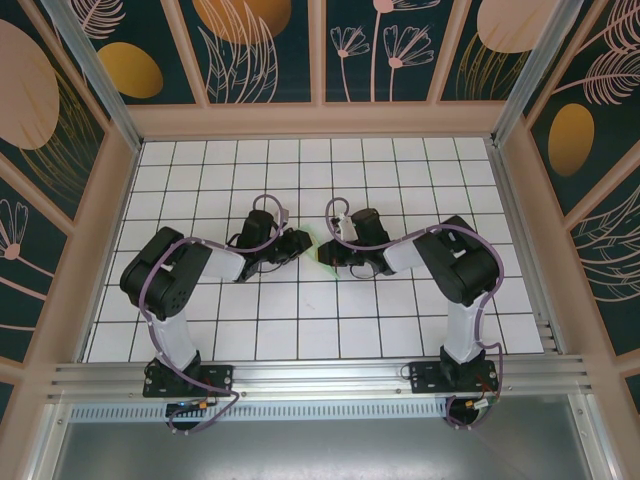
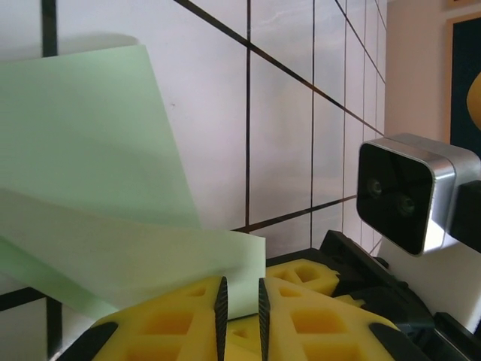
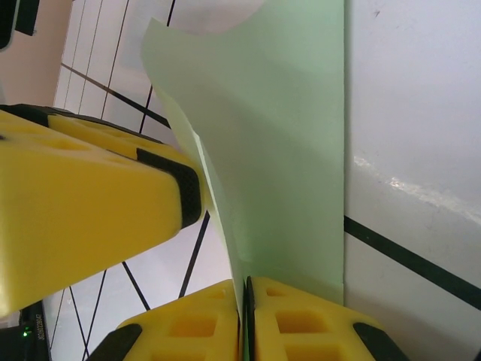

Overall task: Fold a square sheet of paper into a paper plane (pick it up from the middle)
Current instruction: Fold the wing for the fifth time at the center of the table.

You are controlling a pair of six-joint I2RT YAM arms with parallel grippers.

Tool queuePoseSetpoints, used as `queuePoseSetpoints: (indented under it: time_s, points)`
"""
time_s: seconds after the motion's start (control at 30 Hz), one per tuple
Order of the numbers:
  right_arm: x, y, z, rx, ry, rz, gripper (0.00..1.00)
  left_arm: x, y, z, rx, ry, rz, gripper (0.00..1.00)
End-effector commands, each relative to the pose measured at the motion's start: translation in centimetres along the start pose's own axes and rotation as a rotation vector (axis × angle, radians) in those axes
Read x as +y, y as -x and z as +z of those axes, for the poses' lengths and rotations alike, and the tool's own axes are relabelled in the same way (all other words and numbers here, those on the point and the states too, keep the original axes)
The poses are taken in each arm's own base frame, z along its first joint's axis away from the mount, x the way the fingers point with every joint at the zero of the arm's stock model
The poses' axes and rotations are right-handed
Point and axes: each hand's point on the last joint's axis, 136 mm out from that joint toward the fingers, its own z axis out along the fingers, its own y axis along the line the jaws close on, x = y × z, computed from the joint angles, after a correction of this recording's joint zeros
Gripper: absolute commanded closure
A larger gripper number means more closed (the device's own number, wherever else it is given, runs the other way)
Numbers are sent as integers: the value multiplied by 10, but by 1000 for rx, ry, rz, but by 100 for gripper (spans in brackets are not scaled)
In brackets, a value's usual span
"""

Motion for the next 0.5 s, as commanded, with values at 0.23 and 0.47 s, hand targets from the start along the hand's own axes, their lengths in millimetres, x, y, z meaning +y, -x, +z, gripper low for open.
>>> queuePoseSetpoints:
  time_s: [0.23, 0.47]
  points:
    - [7, 4, 1, 28, -5, 0, 85, 6, 2, 11, 24, 52, 44, 79]
    - [21, 12, -8, 16, 37, 9, 81, 10, 1, 13, 29, 70, 43, 81]
